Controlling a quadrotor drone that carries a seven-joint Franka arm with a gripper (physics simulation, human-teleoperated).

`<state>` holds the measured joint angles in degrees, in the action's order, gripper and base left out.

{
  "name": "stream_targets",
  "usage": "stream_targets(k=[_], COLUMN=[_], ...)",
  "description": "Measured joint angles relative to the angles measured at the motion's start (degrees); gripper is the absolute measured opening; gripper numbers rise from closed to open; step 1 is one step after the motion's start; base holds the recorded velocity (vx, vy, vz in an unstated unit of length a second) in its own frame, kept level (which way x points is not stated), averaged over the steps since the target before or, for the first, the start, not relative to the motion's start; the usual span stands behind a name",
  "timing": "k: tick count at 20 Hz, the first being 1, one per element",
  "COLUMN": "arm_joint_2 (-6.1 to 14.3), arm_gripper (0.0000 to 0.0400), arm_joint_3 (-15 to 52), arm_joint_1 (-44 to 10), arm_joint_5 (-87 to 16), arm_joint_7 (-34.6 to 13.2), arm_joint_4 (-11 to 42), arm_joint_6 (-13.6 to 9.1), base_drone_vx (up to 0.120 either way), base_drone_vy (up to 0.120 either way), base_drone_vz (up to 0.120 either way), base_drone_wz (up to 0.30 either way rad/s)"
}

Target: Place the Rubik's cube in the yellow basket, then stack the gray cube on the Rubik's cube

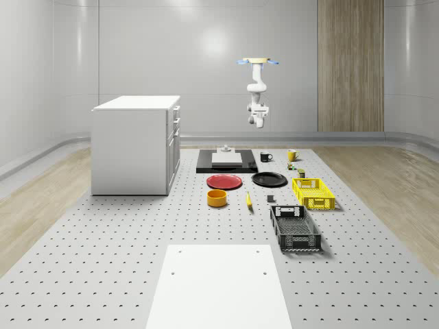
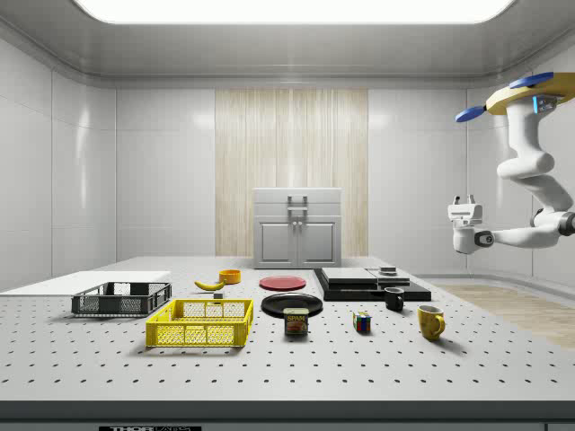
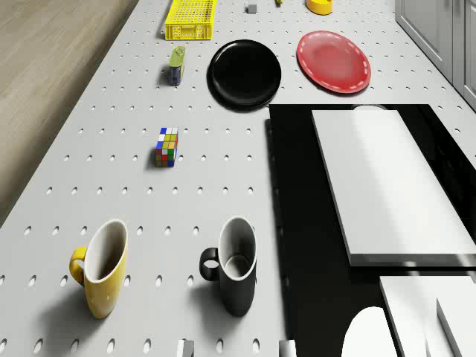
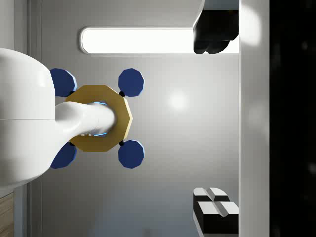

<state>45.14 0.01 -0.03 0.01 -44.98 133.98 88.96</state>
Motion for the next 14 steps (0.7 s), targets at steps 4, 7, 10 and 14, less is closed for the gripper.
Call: stream_targets(k=[4, 7, 10, 14], arm_joint_2=[-0.7, -1.9, -3.1, -4.2], arm_gripper=[0.0400, 0.0400, 0.0400, 0.0400], arm_joint_3=[0.1, 0.1, 0.1, 0.2], arm_joint_1=[-0.1, -0.2, -0.2, -0.3], arm_joint_5=[0.0, 0.1, 0.1, 0.1], arm_joint_7=[0.1, 0.1, 0.1, 0.1], arm_joint_4=[-4.8, -8.6, -11.8, -14.8], arm_joint_6=[-3.9, -6.4, -8.3, -10.0], base_drone_vx=[0.110, 0.120, 0.120, 0.120], base_drone_vy=[0.050, 0.120, 0.120, 0.120], base_drone_vz=[0.000, 0.000, 0.000, 0.000], base_drone_wz=[0.000, 0.000, 0.000, 0.000])
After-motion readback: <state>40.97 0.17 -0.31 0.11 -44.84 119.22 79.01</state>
